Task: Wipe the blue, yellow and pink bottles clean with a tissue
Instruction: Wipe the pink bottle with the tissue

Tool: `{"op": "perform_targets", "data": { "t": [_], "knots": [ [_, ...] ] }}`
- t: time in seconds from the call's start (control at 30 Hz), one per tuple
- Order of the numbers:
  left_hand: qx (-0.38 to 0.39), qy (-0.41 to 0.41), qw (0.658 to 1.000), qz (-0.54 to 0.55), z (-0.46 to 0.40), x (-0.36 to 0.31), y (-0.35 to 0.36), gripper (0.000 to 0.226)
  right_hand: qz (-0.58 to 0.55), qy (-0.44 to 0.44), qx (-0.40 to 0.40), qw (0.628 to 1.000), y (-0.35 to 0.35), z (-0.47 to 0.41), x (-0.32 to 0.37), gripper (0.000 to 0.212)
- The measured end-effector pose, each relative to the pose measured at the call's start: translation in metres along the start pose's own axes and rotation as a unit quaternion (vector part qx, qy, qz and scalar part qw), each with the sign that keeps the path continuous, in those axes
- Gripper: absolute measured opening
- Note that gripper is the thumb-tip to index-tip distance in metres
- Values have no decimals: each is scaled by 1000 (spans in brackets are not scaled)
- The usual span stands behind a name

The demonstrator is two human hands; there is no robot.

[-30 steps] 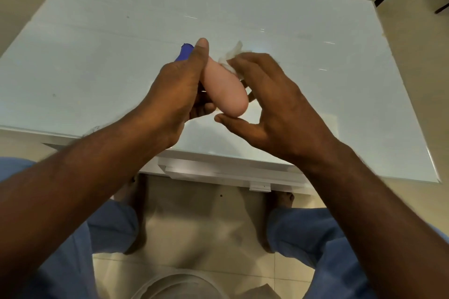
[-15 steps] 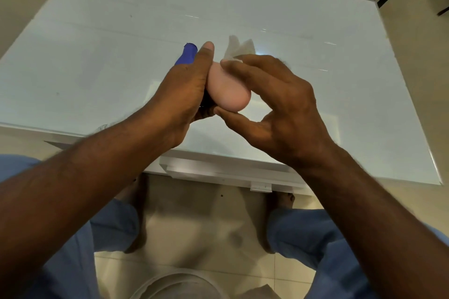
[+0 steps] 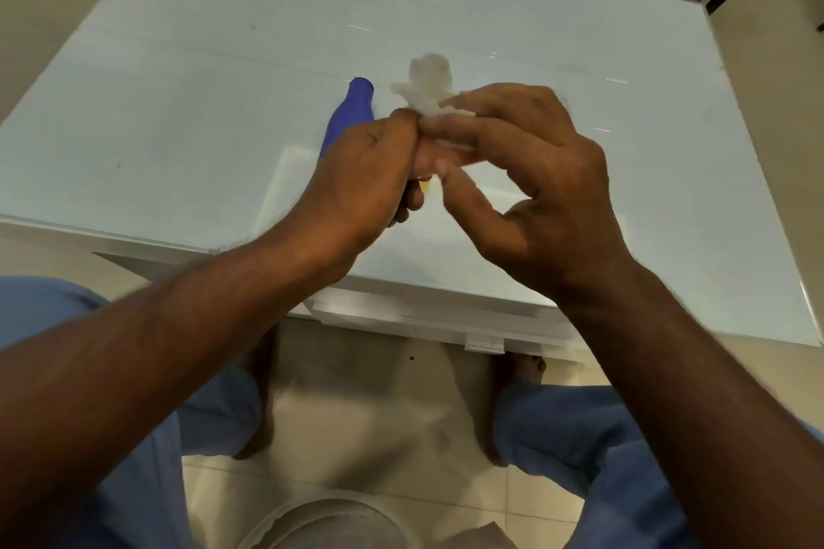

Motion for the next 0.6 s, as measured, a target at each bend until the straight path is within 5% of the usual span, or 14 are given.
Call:
{"op": "perform_targets", "data": {
  "t": [0.23, 0.43, 0.6],
  "knots": [
    [-21, -17, 999, -34, -3, 0, 0, 39, 73, -8, 61, 995, 11, 3, -6, 35],
    [-27, -63, 998, -10, -8, 9, 1, 44, 100, -17, -31, 994, -4, -1, -2, 21],
    [-39, -64, 997, -20, -14, 8, -5, 58, 88, 34, -58, 994, -13, -3, -10, 31]
  ]
}}
Point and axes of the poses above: each hand's wrist, its own z-axis away from the middle knuckle, its own y-axis out of the palm, x = y × z, the point moved 8 cm from there along -z, towards the middle knuckle, and after that the axes turned 3 degrees about x, right-handed, at the moved point
